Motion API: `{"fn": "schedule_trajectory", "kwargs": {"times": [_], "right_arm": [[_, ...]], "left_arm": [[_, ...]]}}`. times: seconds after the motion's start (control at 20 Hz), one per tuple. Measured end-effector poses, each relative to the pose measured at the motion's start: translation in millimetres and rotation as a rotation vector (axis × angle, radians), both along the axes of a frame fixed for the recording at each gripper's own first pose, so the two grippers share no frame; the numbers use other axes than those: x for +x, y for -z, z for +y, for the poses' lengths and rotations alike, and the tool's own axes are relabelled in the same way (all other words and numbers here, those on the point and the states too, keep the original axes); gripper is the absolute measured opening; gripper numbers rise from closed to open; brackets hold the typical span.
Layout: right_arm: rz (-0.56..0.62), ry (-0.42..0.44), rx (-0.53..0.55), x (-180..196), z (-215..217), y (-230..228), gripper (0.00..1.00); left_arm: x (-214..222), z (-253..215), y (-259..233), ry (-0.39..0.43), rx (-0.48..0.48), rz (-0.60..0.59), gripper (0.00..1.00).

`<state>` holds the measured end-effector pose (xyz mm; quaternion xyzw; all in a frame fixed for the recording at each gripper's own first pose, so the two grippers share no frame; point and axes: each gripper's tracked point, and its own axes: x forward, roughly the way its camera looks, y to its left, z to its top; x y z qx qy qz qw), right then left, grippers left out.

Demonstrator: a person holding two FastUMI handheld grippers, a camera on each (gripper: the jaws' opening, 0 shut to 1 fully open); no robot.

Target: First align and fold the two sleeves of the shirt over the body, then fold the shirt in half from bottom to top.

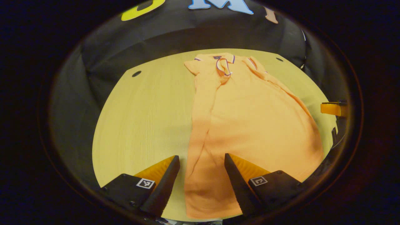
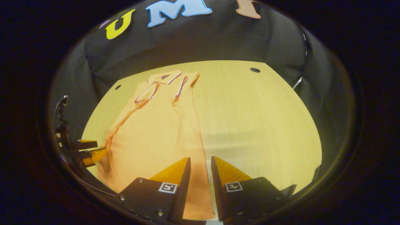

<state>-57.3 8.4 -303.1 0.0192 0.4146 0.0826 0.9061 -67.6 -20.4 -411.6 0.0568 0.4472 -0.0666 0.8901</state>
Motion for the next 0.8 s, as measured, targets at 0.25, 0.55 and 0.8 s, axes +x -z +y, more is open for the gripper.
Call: {"fn": "schedule_trajectory", "kwargs": {"times": [0.25, 0.55, 0.8], "right_arm": [[0.129, -0.041, 0.026, -44, 6, 31, 0.62], [0.23, -0.019, -0.002, -83, 0, 49, 0.7], [0.286, -0.019, -0.07, -107, -6, 62, 0.65]], "left_arm": [[-60, 19, 14, -0.022, 0.004, 0.073, 0.95], [-84, 22, 23, -0.009, 0.015, 0.1, 0.96], [-84, 17, 25, 0.035, 0.041, 0.105, 0.94]]}}
